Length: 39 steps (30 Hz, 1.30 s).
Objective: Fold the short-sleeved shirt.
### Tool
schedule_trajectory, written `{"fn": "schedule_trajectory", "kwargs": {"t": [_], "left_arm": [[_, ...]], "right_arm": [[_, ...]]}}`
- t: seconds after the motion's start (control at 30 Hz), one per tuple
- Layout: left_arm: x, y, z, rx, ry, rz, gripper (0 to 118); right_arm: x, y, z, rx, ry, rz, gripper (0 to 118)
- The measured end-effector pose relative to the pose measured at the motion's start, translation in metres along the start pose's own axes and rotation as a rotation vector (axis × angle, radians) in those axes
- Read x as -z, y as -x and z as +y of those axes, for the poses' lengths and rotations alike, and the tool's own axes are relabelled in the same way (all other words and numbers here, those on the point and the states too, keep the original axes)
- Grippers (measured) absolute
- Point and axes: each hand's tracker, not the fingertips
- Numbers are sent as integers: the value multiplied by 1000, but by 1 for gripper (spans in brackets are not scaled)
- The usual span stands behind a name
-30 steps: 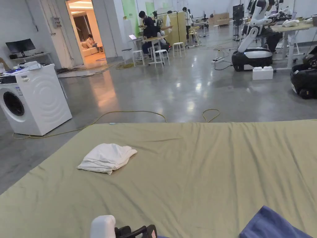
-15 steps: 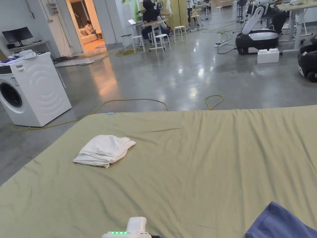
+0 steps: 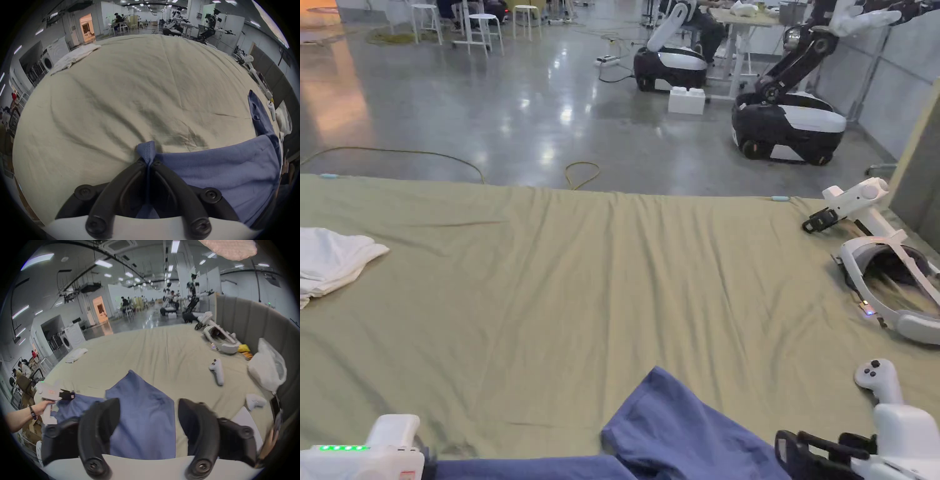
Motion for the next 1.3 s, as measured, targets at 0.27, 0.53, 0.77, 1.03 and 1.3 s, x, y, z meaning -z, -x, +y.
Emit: {"fn": "schedule_trajectory", "kwargs": {"t": [0.27, 0.53, 0.77, 1.03, 1.3], "left_arm": [[1, 19, 8, -40, 37, -78, 4], [3, -1, 2, 31, 22, -3, 4], [-64, 9, 4, -31, -92, -113, 4], [-310, 53, -23, -91, -601, -337, 4], [-477, 54, 8, -22, -890, -201, 4]], "right_arm": [[151, -35, -1, -15, 400, -132, 79], [156, -19, -16, -89, 437, -179, 2], [69, -15, -5, -97, 269, -122, 2], [-126, -15, 68, 22, -175, 52, 2], [-223, -2, 158, 13, -522, 53, 2]]}}
